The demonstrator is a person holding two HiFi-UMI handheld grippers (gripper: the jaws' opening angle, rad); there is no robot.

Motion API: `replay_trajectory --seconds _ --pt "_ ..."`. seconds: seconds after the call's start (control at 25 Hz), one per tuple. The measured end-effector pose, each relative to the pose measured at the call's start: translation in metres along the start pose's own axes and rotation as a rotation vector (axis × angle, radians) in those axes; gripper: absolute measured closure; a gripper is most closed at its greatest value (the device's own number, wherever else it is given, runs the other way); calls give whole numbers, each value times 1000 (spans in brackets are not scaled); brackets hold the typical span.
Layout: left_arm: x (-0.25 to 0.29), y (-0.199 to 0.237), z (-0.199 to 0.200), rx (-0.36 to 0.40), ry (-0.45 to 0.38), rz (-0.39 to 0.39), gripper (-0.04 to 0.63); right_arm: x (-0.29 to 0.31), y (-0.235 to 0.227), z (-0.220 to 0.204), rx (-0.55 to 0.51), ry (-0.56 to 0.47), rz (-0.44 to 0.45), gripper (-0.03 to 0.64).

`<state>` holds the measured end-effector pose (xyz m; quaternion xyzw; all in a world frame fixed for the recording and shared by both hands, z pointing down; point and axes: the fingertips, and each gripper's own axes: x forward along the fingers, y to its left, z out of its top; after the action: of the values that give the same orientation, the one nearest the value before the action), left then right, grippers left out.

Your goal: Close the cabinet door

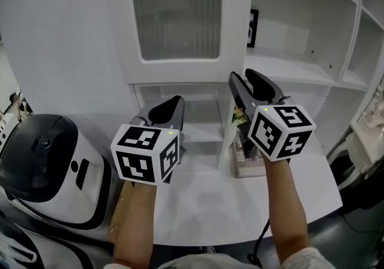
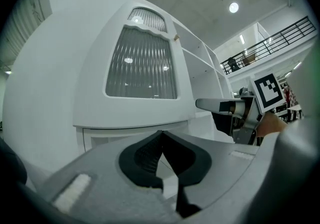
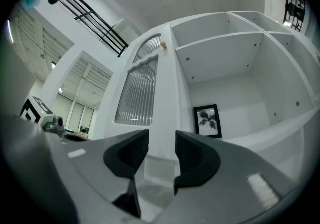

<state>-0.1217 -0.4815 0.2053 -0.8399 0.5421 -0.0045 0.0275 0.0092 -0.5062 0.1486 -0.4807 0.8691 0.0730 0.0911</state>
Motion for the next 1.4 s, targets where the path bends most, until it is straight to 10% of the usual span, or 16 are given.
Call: replay_trajectory --seconds 1.4 --pt "-125 -9 -3 44 3 -68 598 -93 126 -28 -19 119 16 614"
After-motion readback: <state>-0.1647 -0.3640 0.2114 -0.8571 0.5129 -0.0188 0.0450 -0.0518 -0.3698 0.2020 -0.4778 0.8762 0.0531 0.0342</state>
